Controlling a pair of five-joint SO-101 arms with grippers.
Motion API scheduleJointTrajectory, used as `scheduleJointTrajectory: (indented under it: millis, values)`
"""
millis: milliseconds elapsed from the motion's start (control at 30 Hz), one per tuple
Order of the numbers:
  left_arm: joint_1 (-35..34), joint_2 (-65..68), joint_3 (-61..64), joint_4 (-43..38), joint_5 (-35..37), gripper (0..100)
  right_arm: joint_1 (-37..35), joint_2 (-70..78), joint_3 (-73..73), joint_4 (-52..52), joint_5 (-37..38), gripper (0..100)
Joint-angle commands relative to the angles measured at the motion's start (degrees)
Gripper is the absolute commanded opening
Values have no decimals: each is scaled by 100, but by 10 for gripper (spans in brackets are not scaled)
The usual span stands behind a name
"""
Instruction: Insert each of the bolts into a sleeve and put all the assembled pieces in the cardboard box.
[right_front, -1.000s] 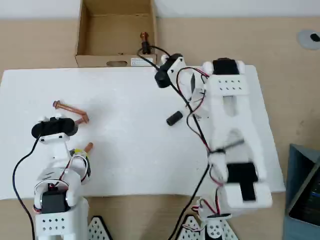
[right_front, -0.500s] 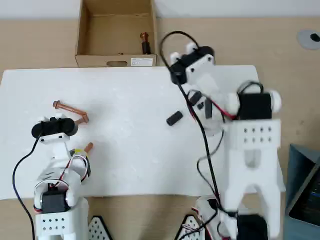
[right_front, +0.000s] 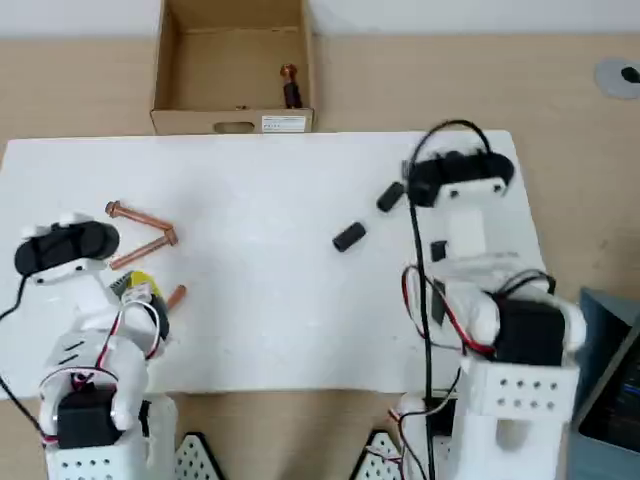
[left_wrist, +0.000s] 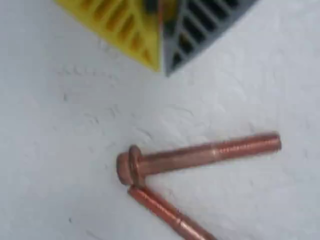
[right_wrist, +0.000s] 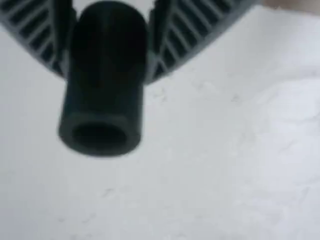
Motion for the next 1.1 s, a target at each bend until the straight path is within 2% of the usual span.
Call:
scheduleJointTrajectory:
  millis: [0,300,567,700,833,1067]
  values:
    - [-35,1121,-1152,273,378,2,338,-365,268,-158,-53,9]
    - [-35,4127,-3719,1240,1565,2,831,-593,330,-193,-53,9]
    - [-62,6000,-5125,1275,2462,2,1015,-593,330,-193,-62,9]
    - [-448,7002,-5732,1319,3042,2,1015,-593,330,-193,-79,9]
    - [-659,8013,-6382,1310,3244,5,1015,-593,330,-193,-79,10]
    - [-633,9165,-7279,1301,3314,7,1015,-593,330,-193,-88,10]
